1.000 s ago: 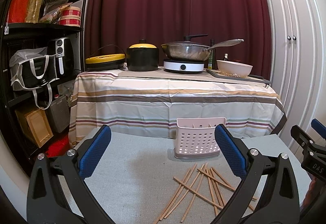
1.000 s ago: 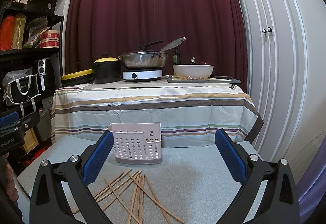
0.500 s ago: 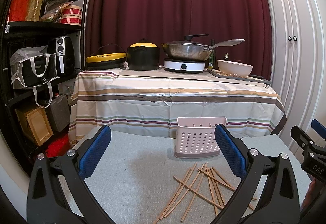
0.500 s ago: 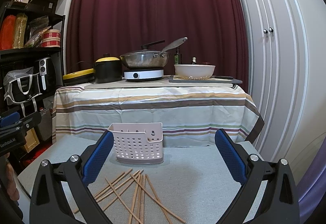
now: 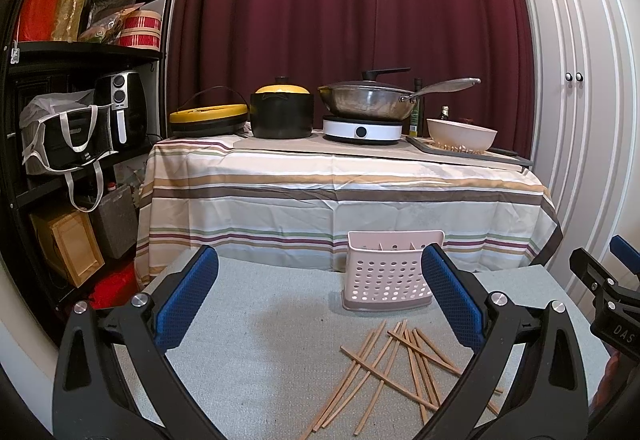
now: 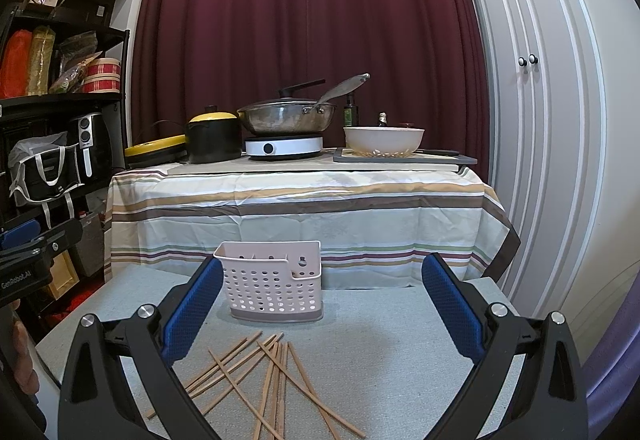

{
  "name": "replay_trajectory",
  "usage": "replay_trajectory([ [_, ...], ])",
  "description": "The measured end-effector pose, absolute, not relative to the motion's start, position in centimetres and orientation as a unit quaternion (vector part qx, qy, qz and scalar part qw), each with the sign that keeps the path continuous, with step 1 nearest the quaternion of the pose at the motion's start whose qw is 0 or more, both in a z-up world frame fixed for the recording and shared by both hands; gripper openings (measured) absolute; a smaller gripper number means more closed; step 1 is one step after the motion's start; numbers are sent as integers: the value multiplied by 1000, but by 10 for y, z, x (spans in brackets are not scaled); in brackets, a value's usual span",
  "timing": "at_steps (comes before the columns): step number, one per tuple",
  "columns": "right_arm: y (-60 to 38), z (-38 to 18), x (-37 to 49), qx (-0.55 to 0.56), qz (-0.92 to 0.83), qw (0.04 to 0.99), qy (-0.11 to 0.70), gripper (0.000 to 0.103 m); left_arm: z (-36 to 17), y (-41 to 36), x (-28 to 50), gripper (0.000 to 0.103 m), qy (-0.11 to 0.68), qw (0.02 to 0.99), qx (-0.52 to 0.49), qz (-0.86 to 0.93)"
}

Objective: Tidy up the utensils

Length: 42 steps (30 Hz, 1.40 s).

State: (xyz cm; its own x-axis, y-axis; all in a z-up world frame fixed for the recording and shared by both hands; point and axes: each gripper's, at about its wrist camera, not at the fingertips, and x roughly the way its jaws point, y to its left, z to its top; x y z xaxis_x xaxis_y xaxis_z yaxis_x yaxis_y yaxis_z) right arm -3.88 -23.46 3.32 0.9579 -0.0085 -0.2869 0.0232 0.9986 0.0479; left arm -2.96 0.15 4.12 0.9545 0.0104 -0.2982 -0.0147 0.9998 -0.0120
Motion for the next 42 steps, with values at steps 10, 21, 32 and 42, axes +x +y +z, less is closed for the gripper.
replay_trajectory([
  [10, -232, 33, -40, 25, -8, 989, 145, 97, 41, 2, -30, 99, 151, 989, -8, 6],
  [21, -224, 22, -37, 25, 11, 988, 155, 97, 25, 4, -23, 99, 163, 987, -8, 3],
  [32, -221, -51, -22, 11, 65, 976, 207, 97, -60, 23, 9, 99, 249, 968, -12, 12],
  [42, -212, -131, -15, -6, 123, 952, 282, 51, -124, 28, 17, 86, 306, 952, -2, 10],
])
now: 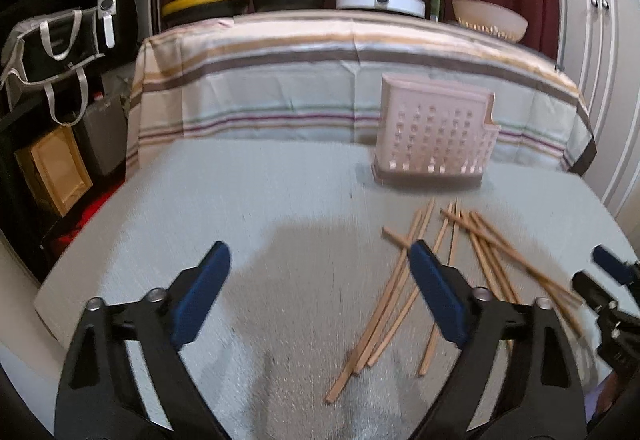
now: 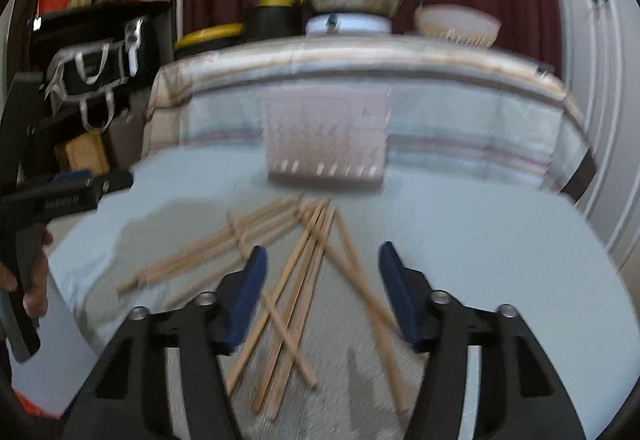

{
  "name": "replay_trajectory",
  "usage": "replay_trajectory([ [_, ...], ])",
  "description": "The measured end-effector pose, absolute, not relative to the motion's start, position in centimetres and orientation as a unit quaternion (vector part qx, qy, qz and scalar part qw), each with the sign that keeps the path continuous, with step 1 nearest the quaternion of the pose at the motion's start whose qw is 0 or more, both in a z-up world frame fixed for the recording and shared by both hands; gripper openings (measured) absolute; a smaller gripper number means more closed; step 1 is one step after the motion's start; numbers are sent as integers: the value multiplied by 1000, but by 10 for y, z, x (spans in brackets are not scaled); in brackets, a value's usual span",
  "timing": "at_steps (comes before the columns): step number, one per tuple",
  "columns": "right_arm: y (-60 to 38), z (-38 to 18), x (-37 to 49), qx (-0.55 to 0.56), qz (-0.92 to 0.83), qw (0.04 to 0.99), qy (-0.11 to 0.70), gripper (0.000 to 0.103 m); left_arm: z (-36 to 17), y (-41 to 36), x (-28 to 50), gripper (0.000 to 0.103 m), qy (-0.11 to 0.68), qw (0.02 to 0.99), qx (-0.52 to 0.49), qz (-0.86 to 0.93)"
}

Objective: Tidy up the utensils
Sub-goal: 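Lower the left tool toward the chopsticks while the right tool lowers onto another chopstick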

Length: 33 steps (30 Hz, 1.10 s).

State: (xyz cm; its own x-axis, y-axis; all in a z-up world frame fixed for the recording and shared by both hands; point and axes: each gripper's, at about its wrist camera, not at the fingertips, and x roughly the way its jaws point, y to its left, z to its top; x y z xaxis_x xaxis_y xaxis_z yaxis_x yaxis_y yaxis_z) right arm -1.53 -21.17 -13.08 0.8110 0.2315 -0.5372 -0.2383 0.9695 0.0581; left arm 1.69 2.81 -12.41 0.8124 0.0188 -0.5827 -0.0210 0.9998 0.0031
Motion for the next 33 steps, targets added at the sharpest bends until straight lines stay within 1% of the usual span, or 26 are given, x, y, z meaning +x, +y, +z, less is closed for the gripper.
replay_trajectory([
  [1, -211, -138, -16, -7, 134, 949, 284, 49, -130, 27, 18, 85, 313, 950, -1, 8],
  [3, -210, -149, -18, -11, 148, 945, 291, 40, -139, 25, 18, 80, 321, 947, 5, 5],
  [4, -209, -156, -18, -15, 154, 942, 298, 38, -142, 25, 18, 79, 324, 946, 7, 4],
  [5, -209, -160, -18, -16, 158, 940, 302, 32, -145, 25, 19, 79, 328, 945, 10, 4],
  [8, -210, -174, -20, -8, 171, 934, 313, 26, -153, 24, 20, 79, 337, 941, 11, 3],
  [9, -210, -177, -20, -8, 173, 933, 316, 22, -154, 24, 21, 79, 339, 941, 12, 3],
  [17, -206, -181, -21, -20, 181, 928, 325, 21, -160, 22, 23, 79, 346, 938, 14, 0],
  [20, -209, -185, -23, -17, 181, 926, 330, 17, -162, 23, 23, 79, 346, 938, 12, 0],
  [33, -209, -189, -30, -10, 186, 929, 320, 10, -174, 22, 19, 79, 357, 934, 15, -4],
])
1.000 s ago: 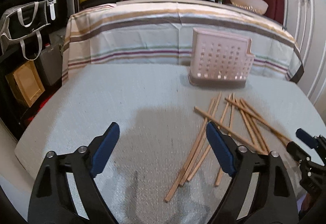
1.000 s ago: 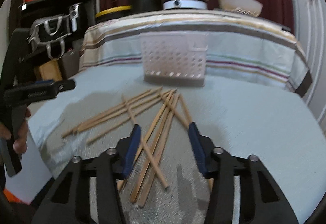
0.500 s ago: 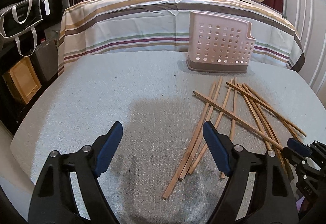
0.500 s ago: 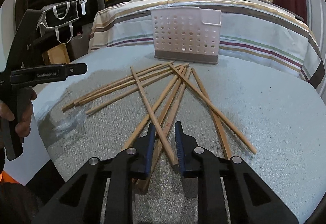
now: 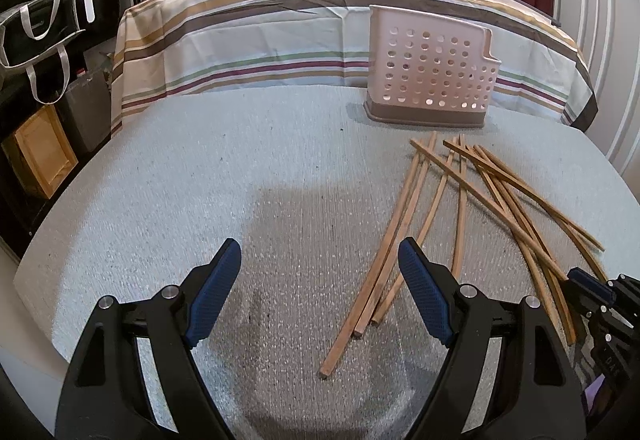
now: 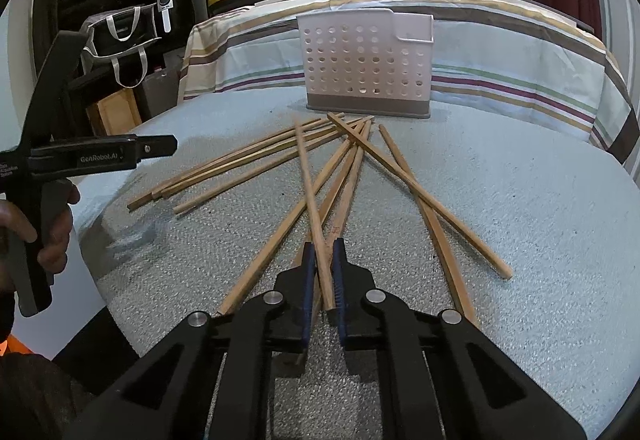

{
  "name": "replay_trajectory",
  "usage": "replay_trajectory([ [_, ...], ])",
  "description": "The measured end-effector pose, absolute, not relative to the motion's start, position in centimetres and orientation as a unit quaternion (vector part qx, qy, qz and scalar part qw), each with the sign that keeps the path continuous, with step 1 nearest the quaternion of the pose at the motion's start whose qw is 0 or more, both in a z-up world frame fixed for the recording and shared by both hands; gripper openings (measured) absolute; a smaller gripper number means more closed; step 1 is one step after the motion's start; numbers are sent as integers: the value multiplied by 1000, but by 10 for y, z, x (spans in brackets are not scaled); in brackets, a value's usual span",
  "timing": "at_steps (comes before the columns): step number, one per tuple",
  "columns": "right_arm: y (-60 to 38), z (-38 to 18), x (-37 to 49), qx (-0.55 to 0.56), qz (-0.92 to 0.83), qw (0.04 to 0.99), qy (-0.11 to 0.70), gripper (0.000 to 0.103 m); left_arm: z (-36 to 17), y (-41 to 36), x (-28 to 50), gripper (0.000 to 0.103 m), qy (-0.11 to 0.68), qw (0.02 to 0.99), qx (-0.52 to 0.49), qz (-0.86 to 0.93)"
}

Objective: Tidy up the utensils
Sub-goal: 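Lower the left tool toward the chopsticks while the right tool lowers onto another chopstick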

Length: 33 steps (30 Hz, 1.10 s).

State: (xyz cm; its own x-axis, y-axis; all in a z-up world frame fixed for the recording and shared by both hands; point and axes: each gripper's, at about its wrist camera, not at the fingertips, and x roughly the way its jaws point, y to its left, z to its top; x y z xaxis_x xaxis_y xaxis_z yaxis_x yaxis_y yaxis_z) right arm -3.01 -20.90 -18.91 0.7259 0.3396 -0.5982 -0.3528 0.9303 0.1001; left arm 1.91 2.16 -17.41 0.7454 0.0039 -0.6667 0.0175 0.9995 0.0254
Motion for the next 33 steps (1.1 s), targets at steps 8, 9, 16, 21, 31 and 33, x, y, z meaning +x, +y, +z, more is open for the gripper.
replay_trajectory([
  [8, -206, -187, -38, -16, 181, 936, 300, 7, -177, 21, 20, 79, 358, 933, 14, -7],
  [9, -206, -186, -39, -17, 181, 937, 297, 7, -179, 20, 20, 79, 360, 933, 15, -8],
  [16, -206, -187, -39, -17, 179, 940, 291, 7, -186, 17, 18, 79, 359, 933, 23, -9],
  [21, -205, -186, -40, -19, 180, 940, 288, 7, -192, 19, 21, 67, 364, 931, 30, -11],
  [31, -204, -187, -39, -18, 183, 939, 290, 7, -197, 25, 26, 61, 364, 931, 30, -25],
  [33, -204, -187, -39, -18, 183, 939, 290, 7, -197, 23, 25, 59, 363, 931, 30, -31],
])
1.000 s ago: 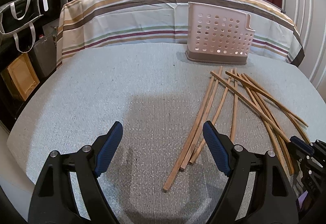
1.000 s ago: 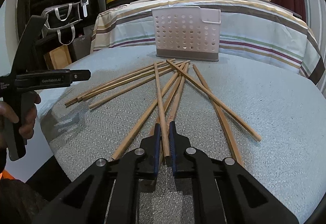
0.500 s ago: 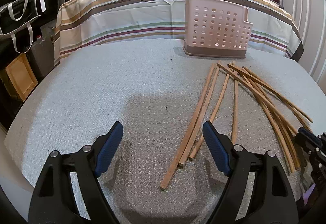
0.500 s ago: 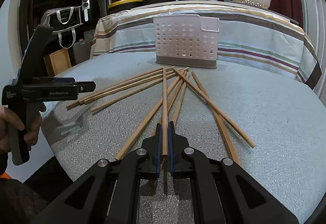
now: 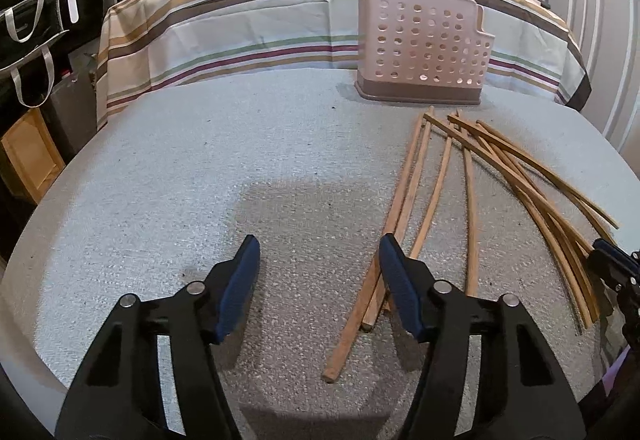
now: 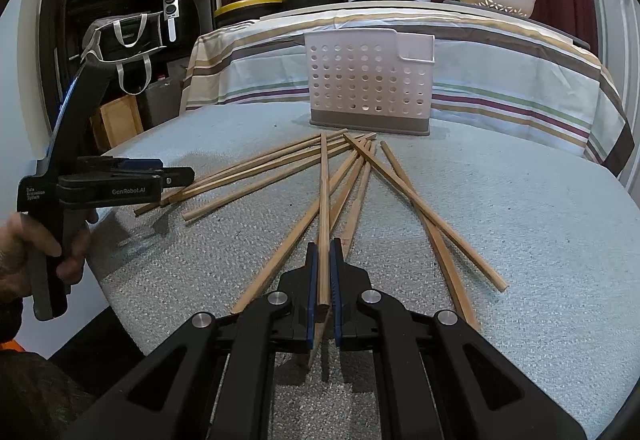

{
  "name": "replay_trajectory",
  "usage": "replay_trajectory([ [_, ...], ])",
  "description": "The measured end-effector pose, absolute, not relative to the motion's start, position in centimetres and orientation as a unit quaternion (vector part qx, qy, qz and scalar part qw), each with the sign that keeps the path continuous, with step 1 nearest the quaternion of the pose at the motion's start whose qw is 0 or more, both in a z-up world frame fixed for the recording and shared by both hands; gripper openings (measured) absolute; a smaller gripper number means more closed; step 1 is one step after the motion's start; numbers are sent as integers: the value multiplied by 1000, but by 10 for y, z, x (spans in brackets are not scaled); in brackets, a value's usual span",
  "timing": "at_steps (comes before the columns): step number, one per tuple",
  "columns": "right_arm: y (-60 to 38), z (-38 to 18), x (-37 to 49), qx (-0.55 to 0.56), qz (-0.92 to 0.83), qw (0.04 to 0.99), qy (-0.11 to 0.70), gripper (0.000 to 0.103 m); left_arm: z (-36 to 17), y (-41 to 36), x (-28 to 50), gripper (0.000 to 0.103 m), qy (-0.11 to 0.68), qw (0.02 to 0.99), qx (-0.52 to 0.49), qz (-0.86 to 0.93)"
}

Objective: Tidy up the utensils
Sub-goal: 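Lower the left tool toward the chopsticks while the right tool lowers onto another chopstick, then close the left tool on a chopstick while the right tool closes on another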

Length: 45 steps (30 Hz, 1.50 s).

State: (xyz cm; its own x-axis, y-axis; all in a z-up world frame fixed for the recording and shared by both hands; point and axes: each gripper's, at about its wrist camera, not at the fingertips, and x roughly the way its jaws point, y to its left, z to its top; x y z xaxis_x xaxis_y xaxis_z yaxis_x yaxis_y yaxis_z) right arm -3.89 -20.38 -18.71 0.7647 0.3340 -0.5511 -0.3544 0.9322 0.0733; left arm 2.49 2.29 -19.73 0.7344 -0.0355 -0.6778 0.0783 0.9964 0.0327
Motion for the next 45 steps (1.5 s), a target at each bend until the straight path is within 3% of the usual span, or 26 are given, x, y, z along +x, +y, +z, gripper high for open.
replay_trajectory([
  [7, -203, -184, -40, -18, 187, 939, 287, 7, -195, 26, 26, 55, 346, 933, 95, -8],
  [45, -198, -179, -40, -16, 193, 939, 286, 7, -197, 36, -27, 56, 359, 925, 101, -73],
])
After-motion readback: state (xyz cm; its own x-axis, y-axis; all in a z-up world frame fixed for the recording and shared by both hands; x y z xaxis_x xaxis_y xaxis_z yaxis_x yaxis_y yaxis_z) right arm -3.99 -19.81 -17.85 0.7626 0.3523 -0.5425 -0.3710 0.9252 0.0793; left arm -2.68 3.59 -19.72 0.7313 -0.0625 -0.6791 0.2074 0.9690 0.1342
